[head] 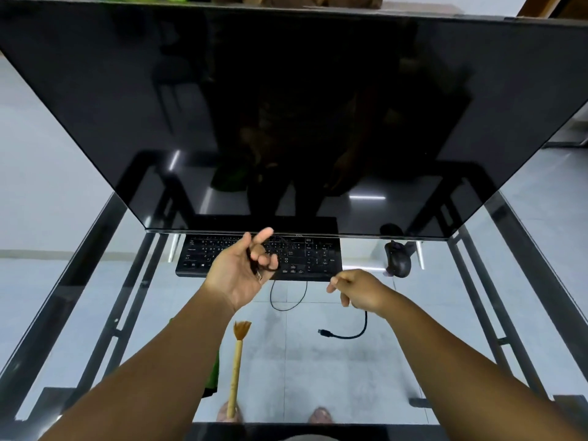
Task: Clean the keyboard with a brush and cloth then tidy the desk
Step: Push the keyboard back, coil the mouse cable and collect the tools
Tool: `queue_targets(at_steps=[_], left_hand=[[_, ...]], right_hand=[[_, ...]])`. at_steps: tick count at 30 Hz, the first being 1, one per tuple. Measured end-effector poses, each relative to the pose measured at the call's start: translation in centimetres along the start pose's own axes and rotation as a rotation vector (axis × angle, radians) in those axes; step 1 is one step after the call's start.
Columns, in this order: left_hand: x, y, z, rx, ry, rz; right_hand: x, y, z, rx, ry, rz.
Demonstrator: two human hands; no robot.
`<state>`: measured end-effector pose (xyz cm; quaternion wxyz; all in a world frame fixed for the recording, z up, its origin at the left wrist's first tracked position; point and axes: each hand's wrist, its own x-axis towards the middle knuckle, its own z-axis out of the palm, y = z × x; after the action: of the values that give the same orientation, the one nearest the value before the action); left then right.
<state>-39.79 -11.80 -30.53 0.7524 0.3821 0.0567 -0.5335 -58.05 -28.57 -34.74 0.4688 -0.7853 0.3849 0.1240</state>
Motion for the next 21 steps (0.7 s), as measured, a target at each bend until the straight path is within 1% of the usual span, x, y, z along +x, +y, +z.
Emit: queue_targets(at_steps=[3, 6, 10, 14, 17, 21], left_hand=[[0.6, 0.3, 0.1, -0.124, 0.133, 0.107], [0.9, 0.4, 0.0, -0.169, 0.248, 0.163], [1.4, 0.1, 0.1, -0.152, 0.315, 0.219], [2.5, -0.2, -0.6, 0.042, 0.371, 0.248], [2.9, -0.7, -1.4, 0.261, 0.353, 0.22], [2.8, -1.5, -1.9, 0.531, 0.293, 0.154]], right_hand=[[-0.7, 0.3, 0.2, -0.031, -0.108, 0.002], [-1.5, 0.1, 0.3, -0.071, -0.247, -0.031], [-2.7, -1.4, 0.0, -0.06, -0.402, -0.068], [-3.4, -2.2, -0.9, -0.091, -0.506, -0.181], [-3.5, -2.7, -1.5, -0.029, -0.54, -0.232], [-3.8, -3.5, -2.6, 0.078, -0.535, -0.296]])
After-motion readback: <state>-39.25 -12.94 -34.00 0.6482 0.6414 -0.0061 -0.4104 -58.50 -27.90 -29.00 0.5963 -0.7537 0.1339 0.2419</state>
